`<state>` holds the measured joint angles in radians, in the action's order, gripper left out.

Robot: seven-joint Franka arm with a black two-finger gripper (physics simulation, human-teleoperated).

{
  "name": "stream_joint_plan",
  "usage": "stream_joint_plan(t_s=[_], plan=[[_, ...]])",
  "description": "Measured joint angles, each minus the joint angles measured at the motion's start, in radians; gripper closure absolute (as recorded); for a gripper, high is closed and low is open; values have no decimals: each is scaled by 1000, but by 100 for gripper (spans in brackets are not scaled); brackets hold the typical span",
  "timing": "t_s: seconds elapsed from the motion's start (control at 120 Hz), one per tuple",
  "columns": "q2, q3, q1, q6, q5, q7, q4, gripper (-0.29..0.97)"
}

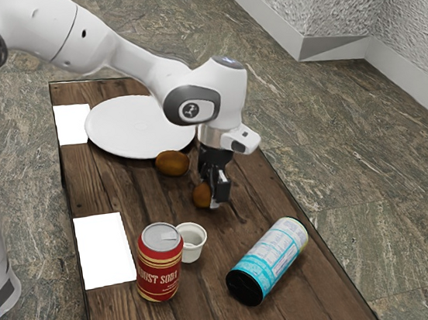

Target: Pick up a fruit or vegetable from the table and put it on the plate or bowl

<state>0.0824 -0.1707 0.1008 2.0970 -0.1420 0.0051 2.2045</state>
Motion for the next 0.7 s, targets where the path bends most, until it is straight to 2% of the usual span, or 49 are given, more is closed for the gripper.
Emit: stream_joint_plan(t_s=[0.067,0.183,0.333,0.475,0.575,0.7], plan=[[1,6,12,-5,-5,-5,-3,43],[16,8,21,-36,-8,-17,-34,40],[101,43,16,-152,-6,-29,-144,41],[109,155,25,-258,0,-43,-261,41],[47,181,68,-298,54,-69,-345,41],[-22,186,174,-328,124,-112,-398,42]])
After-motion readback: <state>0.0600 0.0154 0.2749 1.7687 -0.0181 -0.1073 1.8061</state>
